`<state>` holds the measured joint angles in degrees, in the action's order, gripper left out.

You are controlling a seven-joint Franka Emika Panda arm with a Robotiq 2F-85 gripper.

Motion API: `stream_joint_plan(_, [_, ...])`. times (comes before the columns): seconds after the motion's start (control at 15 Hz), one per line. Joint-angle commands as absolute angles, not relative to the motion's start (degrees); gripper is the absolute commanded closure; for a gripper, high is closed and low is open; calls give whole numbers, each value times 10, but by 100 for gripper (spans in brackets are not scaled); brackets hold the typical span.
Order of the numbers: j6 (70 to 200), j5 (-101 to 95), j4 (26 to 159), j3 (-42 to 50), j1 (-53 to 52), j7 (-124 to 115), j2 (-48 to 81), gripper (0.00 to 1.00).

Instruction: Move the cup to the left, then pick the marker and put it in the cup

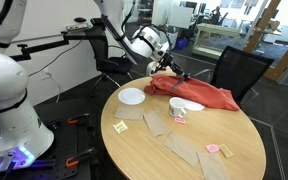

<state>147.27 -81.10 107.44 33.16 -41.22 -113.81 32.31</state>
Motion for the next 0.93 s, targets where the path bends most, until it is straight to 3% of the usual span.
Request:
stream_joint_plan(0.0, [1362, -914, 1055, 205, -314, -1224, 307, 96])
stream_joint_plan(0.4, [1249, -963, 1047, 39, -171, -1273, 316, 96])
stream_joint_plan(0.87, [1237, -959, 1045, -22, -111, -1265, 321, 96])
